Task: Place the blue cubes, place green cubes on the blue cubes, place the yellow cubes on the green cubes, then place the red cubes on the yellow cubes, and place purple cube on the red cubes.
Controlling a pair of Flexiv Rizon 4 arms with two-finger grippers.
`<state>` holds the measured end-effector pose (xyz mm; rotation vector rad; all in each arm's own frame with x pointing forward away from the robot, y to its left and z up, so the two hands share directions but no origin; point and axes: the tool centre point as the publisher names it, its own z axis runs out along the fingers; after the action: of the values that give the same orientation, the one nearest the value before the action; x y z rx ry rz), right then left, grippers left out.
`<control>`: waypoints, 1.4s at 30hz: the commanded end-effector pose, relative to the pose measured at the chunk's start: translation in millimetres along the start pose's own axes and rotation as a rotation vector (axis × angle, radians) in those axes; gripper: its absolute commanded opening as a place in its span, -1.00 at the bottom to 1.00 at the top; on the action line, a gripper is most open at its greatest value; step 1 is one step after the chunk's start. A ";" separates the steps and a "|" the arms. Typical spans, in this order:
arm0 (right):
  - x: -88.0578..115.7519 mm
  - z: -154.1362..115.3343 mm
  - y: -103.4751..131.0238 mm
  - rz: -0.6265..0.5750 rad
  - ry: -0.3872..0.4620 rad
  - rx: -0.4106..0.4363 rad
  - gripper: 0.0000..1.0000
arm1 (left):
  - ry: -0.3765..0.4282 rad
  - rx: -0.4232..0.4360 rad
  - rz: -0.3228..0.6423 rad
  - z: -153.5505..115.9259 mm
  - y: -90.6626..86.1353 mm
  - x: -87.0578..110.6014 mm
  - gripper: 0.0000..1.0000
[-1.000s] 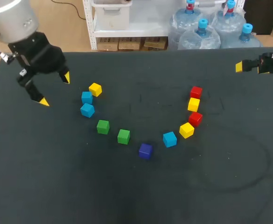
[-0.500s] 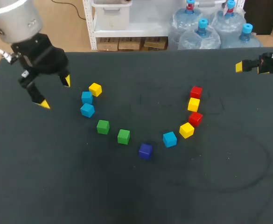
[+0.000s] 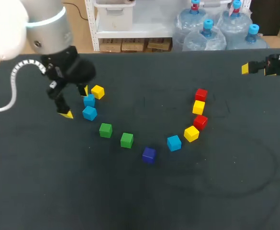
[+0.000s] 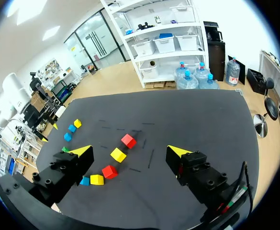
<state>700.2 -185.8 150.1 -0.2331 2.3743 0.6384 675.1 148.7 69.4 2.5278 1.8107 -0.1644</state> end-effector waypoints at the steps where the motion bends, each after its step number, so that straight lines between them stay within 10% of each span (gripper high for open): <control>1: 0.3 -0.2 0.8 0.001 -0.001 0.004 1.00 | 0.008 0.018 -0.006 9.2 7.4 -4.9 1.00; 42: 0.3 -0.2 0.8 0.001 -0.001 0.004 1.00 | 0.031 0.057 0.136 68.0 47.0 9.7 1.00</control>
<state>700.2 -185.8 150.1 -0.2331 2.3743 0.6384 712.4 136.8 2.1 2.6900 1.6581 -0.1649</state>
